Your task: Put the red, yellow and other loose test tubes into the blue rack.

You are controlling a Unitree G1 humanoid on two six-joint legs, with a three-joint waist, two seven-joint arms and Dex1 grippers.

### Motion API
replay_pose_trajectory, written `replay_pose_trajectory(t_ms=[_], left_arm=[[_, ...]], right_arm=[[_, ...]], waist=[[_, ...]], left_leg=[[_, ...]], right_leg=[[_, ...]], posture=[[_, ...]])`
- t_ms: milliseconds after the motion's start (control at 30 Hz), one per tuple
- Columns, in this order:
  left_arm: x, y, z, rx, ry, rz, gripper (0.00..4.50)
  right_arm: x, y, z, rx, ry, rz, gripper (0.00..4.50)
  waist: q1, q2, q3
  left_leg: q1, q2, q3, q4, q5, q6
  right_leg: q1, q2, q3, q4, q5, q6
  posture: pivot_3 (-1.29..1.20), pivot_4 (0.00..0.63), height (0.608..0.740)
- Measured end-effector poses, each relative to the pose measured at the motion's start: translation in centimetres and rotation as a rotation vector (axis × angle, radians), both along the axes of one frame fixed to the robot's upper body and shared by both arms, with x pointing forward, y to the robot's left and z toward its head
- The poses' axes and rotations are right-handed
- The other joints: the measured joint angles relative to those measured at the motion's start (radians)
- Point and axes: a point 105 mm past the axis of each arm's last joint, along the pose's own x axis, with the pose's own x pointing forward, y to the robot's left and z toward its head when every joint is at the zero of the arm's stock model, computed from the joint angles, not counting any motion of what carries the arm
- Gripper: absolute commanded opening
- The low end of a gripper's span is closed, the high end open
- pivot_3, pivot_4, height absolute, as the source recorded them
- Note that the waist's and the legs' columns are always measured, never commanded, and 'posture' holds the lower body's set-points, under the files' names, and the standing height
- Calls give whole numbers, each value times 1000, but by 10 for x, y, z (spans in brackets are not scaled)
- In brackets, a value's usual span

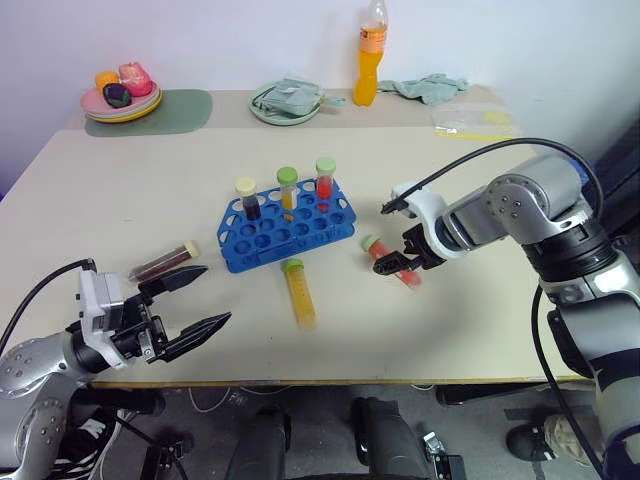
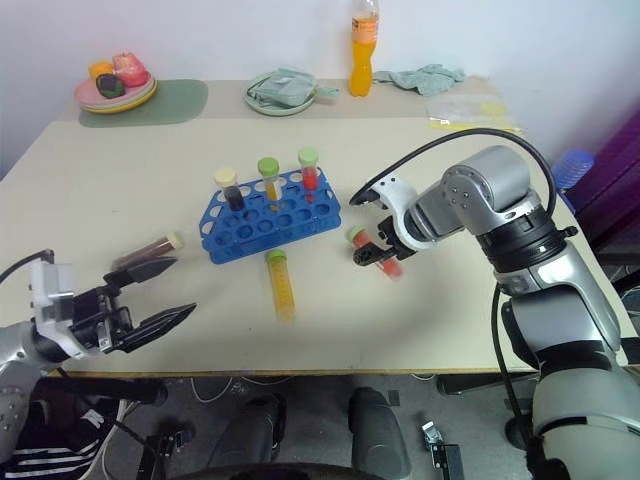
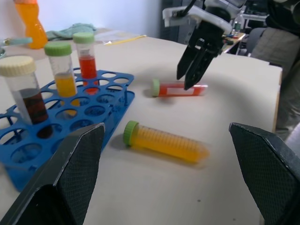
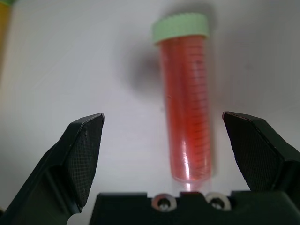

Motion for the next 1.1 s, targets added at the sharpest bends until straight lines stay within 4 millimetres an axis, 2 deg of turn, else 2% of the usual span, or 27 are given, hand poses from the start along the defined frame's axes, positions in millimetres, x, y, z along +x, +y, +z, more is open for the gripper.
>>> replay_pose_trajectory(t_ms=[200,333,467,567,667,700,767,1000,1100], left_arm=[[-1,-4,3,1,-14,12,4367],[-3,-3,-1,1,7,32,4367],[-3,-3,-1,2,11,38,4367],[-3,-3,-1,2,8,44,4500],[-2,-2,-1,1,7,51,4500],[-2,-2,-1,1,7,51,4500],[-2,-2,-1,1,7,51,4500],[-1,-2,1,5,3,52,4500],[-1,-1,1,21,13,52,4500]], right_arm=[[7,7,-11,-70,-40,-28,4500],[10,-3,-20,-125,-54,-66,4500],[14,-7,-19,-151,-84,-80,4500],[15,-5,-21,-150,-90,-77,3640],[14,1,-23,-138,-84,-54,2132],[14,1,-23,-138,-84,-53,1478],[14,1,-23,-139,-80,-51,803],[15,4,-18,-92,-94,6,795],[7,2,2,-21,-163,224,795]], waist=[[-5,0,0],[-1,0,0],[-5,0,0],[-6,0,0],[-5,0,0],[-5,0,0],[-4,0,0],[-5,1,0],[1,2,1]], left_leg=[[0,0,0,-1,0,0],[0,0,0,0,0,0],[0,0,0,-1,0,0],[0,0,0,-1,0,0],[0,0,0,-1,0,0],[0,0,0,-1,0,0],[0,0,0,-1,0,0],[0,0,0,-1,0,0],[-1,0,0,-2,0,0]], right_leg=[[-1,0,0,0,0,0],[0,0,0,0,0,0],[-1,0,0,0,0,0],[-1,0,0,0,0,0],[-1,0,0,0,0,0],[-1,0,0,0,0,0],[-1,0,0,0,0,0],[-1,0,0,0,0,0],[-1,0,0,-2,-1,2]], posture=[[0,150,740],[0,150,740],[0,150,740],[0,150,740],[0,150,740],[0,150,740],[0,150,740],[0,150,740],[0,150,740]])
